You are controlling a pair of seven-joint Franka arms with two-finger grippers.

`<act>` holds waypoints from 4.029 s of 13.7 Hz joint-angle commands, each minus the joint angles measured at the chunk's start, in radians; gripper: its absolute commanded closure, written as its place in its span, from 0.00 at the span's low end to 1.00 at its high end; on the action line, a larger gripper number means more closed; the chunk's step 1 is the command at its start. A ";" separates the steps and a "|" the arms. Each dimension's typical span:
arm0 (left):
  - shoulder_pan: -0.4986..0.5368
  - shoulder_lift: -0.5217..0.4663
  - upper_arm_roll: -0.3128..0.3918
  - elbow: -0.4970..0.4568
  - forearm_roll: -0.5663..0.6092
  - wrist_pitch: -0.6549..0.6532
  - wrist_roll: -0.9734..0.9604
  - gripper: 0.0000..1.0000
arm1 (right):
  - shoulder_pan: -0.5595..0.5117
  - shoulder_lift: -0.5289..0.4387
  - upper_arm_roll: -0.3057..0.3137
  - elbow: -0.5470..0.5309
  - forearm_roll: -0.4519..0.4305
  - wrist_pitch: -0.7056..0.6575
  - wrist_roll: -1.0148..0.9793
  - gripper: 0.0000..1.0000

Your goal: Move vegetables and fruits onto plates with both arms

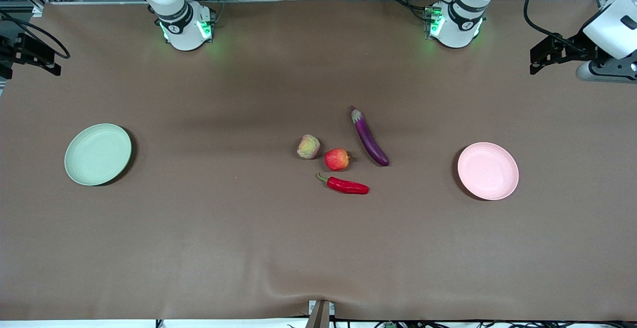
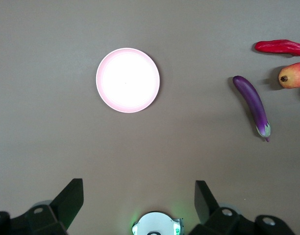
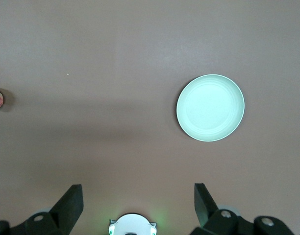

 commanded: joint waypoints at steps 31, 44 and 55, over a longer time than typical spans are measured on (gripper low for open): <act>-0.287 0.489 -0.086 0.091 -0.226 0.351 -1.462 0.00 | -0.012 -0.006 0.002 -0.004 0.011 -0.012 -0.004 0.00; -0.355 0.407 -0.099 -0.491 -0.114 1.029 -1.538 0.00 | -0.024 -0.006 0.002 -0.015 0.011 -0.013 -0.006 0.00; -0.382 0.598 -0.095 -0.488 -0.038 1.250 -1.560 0.00 | -0.023 0.000 0.002 -0.015 0.011 -0.018 -0.004 0.00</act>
